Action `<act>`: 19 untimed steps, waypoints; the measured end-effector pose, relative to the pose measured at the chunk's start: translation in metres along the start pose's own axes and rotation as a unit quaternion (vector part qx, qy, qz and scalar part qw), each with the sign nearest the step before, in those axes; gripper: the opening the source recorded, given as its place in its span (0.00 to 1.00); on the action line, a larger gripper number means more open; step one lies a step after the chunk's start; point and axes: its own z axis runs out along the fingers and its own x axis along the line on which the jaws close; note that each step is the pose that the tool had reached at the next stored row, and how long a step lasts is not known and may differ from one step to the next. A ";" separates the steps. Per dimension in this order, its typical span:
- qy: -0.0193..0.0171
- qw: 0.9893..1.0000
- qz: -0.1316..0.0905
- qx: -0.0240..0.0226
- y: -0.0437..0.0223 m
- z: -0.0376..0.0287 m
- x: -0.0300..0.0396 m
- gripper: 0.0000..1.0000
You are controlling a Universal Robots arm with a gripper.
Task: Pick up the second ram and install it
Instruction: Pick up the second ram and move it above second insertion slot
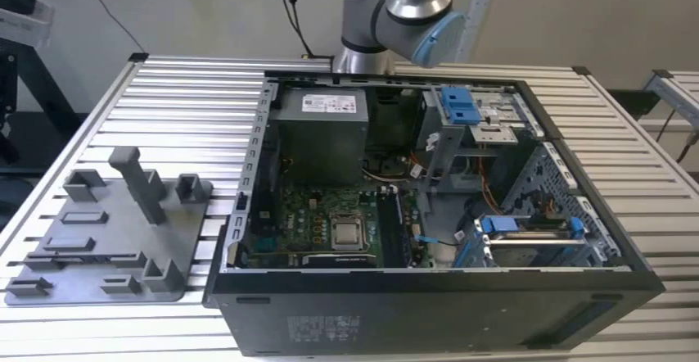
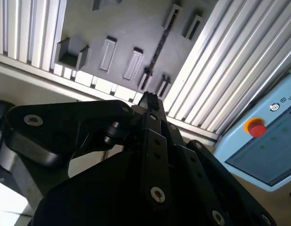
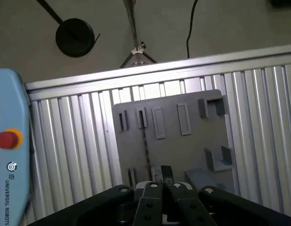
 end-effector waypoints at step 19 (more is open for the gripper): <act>0.001 1.000 -0.025 0.000 -0.0007 0.0004 0.0003 0.12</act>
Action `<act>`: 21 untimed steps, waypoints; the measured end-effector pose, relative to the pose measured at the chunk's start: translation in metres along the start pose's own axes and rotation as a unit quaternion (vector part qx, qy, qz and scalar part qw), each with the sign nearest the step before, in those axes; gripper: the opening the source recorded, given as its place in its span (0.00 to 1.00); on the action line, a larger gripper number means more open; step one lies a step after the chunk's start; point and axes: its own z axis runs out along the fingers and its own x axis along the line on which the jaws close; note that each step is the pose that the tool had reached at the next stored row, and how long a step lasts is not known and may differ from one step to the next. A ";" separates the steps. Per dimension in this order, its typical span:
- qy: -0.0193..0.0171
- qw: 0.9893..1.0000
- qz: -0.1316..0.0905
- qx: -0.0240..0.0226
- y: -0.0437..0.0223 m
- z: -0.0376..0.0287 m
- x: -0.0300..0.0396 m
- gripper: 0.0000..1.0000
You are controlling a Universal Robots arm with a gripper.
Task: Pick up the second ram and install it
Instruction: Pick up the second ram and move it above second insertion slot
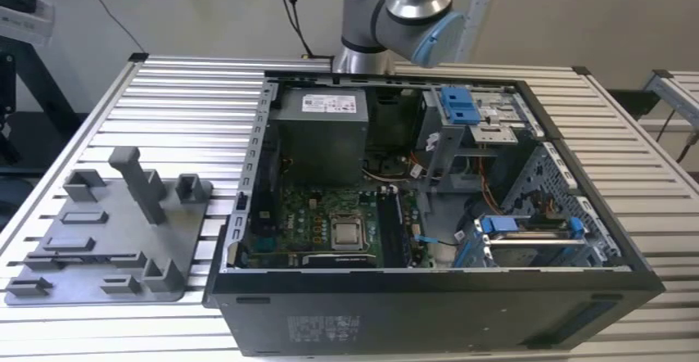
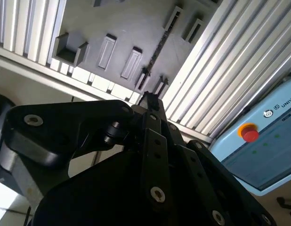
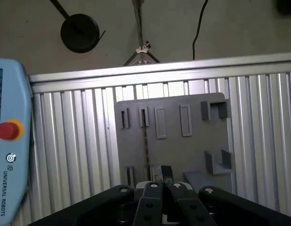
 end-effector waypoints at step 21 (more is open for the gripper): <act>-0.001 1.000 -0.004 0.014 -0.0004 0.0078 0.0001 0.42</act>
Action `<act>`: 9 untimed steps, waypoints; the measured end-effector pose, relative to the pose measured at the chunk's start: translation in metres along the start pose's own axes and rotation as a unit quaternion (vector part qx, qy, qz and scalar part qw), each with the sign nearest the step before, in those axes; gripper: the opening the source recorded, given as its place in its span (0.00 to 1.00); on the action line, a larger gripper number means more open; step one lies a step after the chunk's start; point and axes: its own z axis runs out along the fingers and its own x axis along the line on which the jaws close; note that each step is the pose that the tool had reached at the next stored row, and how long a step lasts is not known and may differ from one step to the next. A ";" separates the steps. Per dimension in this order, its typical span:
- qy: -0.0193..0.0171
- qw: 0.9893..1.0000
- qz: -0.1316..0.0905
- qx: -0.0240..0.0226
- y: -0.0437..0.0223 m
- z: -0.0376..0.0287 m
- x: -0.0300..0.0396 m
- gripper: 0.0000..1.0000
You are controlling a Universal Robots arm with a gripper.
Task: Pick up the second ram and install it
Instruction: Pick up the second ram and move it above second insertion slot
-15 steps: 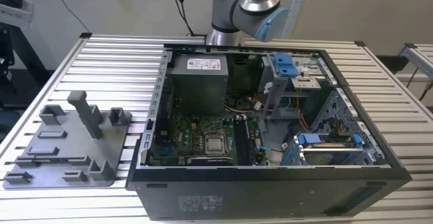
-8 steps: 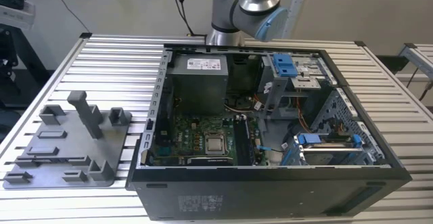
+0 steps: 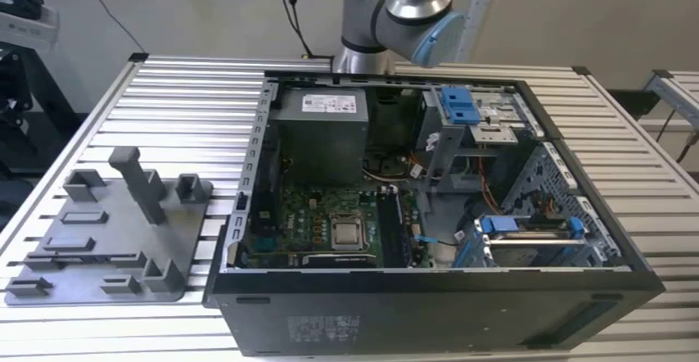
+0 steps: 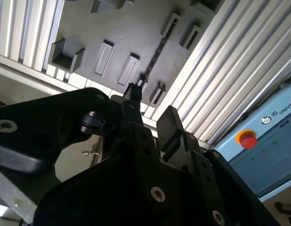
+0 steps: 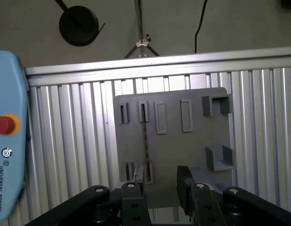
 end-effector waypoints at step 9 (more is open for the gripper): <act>-0.001 1.000 0.000 0.001 0.0002 0.0027 0.0001 0.42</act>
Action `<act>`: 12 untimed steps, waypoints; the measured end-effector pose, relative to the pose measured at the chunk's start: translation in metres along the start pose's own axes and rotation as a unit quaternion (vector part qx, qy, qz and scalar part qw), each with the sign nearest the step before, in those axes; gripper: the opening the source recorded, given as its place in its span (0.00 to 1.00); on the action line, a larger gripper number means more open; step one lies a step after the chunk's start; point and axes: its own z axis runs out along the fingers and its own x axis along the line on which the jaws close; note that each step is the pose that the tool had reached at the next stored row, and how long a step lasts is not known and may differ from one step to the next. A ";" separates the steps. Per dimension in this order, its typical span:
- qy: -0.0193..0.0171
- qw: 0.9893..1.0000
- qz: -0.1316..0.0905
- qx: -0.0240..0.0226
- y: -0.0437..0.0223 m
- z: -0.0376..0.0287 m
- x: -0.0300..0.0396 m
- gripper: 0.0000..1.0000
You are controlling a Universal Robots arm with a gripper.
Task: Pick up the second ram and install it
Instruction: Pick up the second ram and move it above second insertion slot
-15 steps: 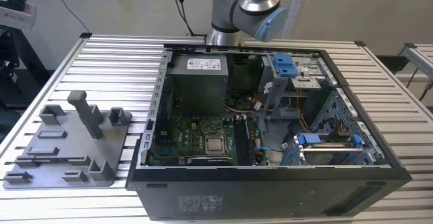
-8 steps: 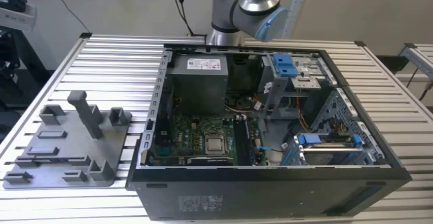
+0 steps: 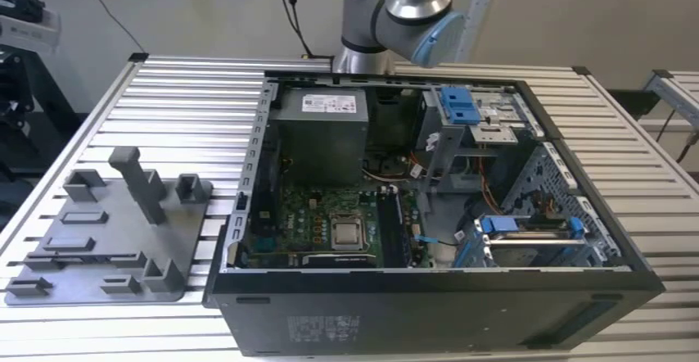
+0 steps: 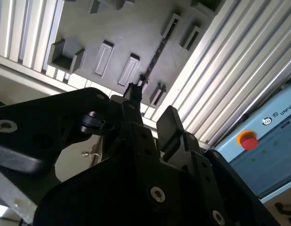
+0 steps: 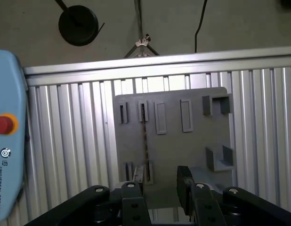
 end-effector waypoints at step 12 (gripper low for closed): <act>0.000 1.000 0.000 0.000 0.0028 0.0061 0.0003 0.42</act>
